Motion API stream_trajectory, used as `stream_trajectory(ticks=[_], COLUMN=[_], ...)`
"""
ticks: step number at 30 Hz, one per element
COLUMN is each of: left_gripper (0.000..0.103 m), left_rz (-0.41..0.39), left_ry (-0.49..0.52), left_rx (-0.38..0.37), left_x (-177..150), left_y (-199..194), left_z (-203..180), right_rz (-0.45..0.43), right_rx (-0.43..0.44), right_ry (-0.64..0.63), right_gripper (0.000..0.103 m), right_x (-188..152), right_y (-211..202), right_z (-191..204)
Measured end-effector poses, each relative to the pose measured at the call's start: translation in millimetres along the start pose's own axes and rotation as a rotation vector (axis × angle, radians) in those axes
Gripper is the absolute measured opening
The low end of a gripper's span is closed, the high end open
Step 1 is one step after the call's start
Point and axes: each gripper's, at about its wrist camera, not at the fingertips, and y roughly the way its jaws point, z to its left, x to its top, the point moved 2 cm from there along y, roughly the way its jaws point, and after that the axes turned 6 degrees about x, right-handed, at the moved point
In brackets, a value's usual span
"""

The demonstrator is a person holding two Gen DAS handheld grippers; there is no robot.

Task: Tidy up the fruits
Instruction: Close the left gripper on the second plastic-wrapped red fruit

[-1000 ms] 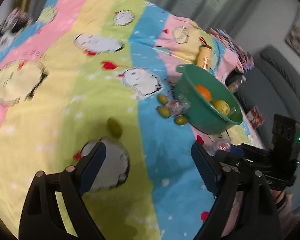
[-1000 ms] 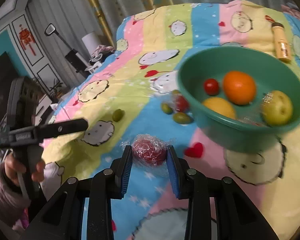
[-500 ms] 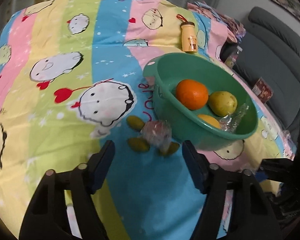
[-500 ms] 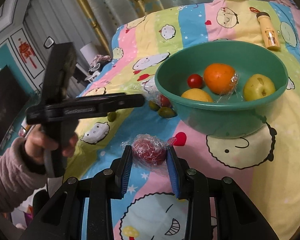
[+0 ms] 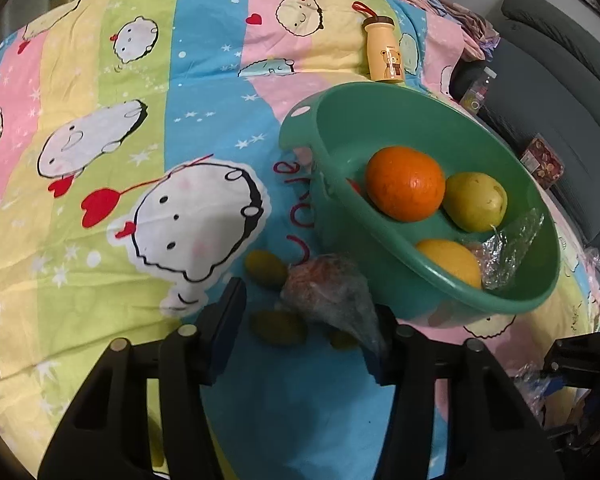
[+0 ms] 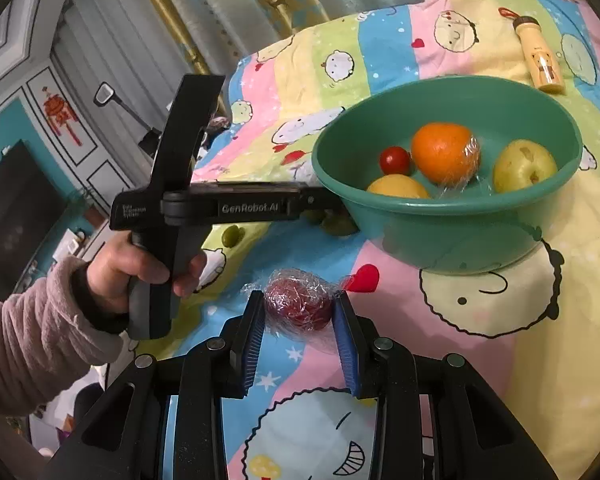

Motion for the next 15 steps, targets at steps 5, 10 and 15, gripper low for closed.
stream_trajectory(ticks=[5, 10, 15], left_gripper=[0.050, 0.038, 0.032], left_rz=[0.012, 0.061, 0.055], left_ry=[0.047, 0.204, 0.182], left_rx=[0.016, 0.057, 0.066], left_x=[2.3, 0.0, 1.0], left_y=[2.8, 12.8, 16.9], left_z=[-1.5, -18.3, -16.5], right_rz=[-0.003, -0.005, -0.012], right_rx=[0.000, 0.004, 0.009], right_ry=[0.005, 0.000, 0.014], right_gripper=[0.036, 0.036, 0.036], right_x=[-1.0, -1.4, -2.2], right_y=[0.2, -0.1, -1.6], right_z=[-0.4, 0.4, -3.9])
